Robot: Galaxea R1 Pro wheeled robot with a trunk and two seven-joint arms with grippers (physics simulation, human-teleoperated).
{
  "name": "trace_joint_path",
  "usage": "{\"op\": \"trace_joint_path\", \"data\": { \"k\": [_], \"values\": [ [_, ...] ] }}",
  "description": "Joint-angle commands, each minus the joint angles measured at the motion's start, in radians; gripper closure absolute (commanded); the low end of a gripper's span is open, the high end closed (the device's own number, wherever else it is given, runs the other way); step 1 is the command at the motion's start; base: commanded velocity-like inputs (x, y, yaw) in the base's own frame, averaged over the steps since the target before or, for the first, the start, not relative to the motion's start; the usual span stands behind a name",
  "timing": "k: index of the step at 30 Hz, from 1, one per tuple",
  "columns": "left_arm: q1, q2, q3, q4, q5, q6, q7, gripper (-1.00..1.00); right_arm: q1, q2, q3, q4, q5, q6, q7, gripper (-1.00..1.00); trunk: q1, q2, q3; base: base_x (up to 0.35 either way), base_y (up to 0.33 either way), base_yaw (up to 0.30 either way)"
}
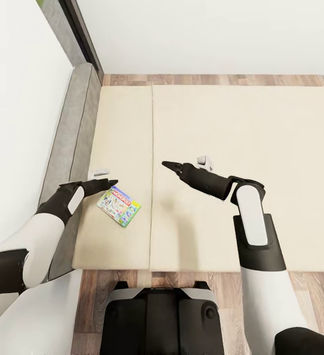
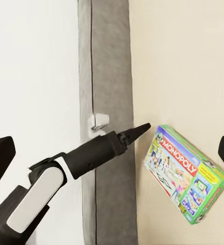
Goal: Put all the toys in the child's room - the three board games (two on the bed and one on the table), the two jigsaw puzzles on the table, and the tennis ball on the table - inside the toy box on the table in the child's room.
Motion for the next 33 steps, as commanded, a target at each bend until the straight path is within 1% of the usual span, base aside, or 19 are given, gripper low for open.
{"op": "trace_joint_path", "data": {
  "k": [1, 4, 5, 10, 11, 12, 13, 16, 19, 20, 25, 28, 33],
  "values": [
    [-0.001, 0.000, 0.004, 0.009, 0.011, 0.009, -0.001, -1.00, -0.019, 0.002, 0.000, 0.000, -0.012, 0.004, -0.017, -1.00, 0.001, -0.002, -0.002, 0.000, 0.000, 0.000],
    [-0.002, 0.000, 0.004, 0.021, 0.011, 0.008, -0.001, -1.00, -0.048, 0.007, 0.000, 0.000, -0.032, 0.004, -0.038, -1.00, 0.001, -0.002, -0.004, 0.000, 0.000, 0.000],
    [-0.003, 0.000, 0.004, 0.026, 0.012, 0.008, -0.001, -1.00, -0.069, 0.010, 0.000, 0.000, -0.050, 0.004, -0.060, -1.00, 0.001, -0.002, -0.004, 0.000, 0.000, 0.000],
    [-0.003, 0.002, 0.004, 0.031, 0.012, 0.010, -0.001, -1.00, -0.122, 0.013, 0.001, 0.000, -0.112, 0.005, -0.144, -1.00, 0.001, -0.002, -0.005, 0.000, 0.000, 0.000],
    [-0.003, 0.002, 0.004, 0.032, 0.012, 0.011, -0.002, -1.00, -0.142, 0.014, 0.001, 0.001, -0.145, 0.006, -0.187, -1.00, 0.001, -0.002, -0.005, 0.000, 0.000, 0.005],
    [-0.003, 0.003, 0.004, 0.032, 0.012, 0.011, -0.002, -1.00, -0.150, 0.014, 0.002, 0.001, -0.164, 0.006, -0.208, -1.00, 0.001, -0.002, -0.005, 0.000, 0.000, 0.014],
    [-0.003, 0.004, 0.004, 0.033, 0.012, 0.012, -0.003, -1.00, -0.166, 0.014, 0.004, 0.001, -0.201, 0.005, -0.251, -1.00, 0.001, -0.002, -0.006, 0.000, 0.000, 0.035],
    [-0.003, 0.004, 0.004, 0.033, 0.012, 0.013, -0.004, -1.00, -0.183, 0.014, 0.009, 0.001, -0.255, 0.005, -0.317, -1.00, 0.001, -0.002, -0.009, 0.000, 0.000, 0.048],
    [-0.004, 0.005, 0.004, 0.033, 0.012, 0.014, -0.006, -1.00, -0.191, 0.014, 0.012, 0.002, -0.301, 0.005, -0.378, -1.00, 0.001, -0.002, -0.013, 0.000, 0.000, 0.060],
    [-0.004, 0.005, 0.004, 0.033, 0.012, 0.015, -0.006, -1.00, -0.195, 0.014, 0.013, 0.002, -0.325, 0.005, -0.413, -1.00, 0.001, -0.002, -0.015, 0.000, 0.000, 0.066],
    [-0.004, 0.005, 0.004, 0.033, 0.012, 0.017, -0.007, -1.00, -0.202, 0.013, 0.015, 0.002, -0.368, 0.005, -0.474, -1.00, 0.001, -0.002, -0.022, 0.000, 0.000, 0.069],
    [-0.004, 0.005, 0.004, 0.033, 0.012, 0.018, -0.006, -1.00, -0.217, 0.013, 0.016, 0.002, -0.377, 0.005, -0.488, -1.00, 0.001, -0.002, -0.027, 0.000, 0.000, 0.069],
    [-0.004, 0.004, 0.004, 0.033, 0.012, 0.019, -0.002, -1.00, -0.237, 0.015, 0.020, 0.004, -0.381, 0.004, -0.496, -1.00, 0.001, -0.002, -0.030, 0.000, 0.000, 0.033]
  ]
}}
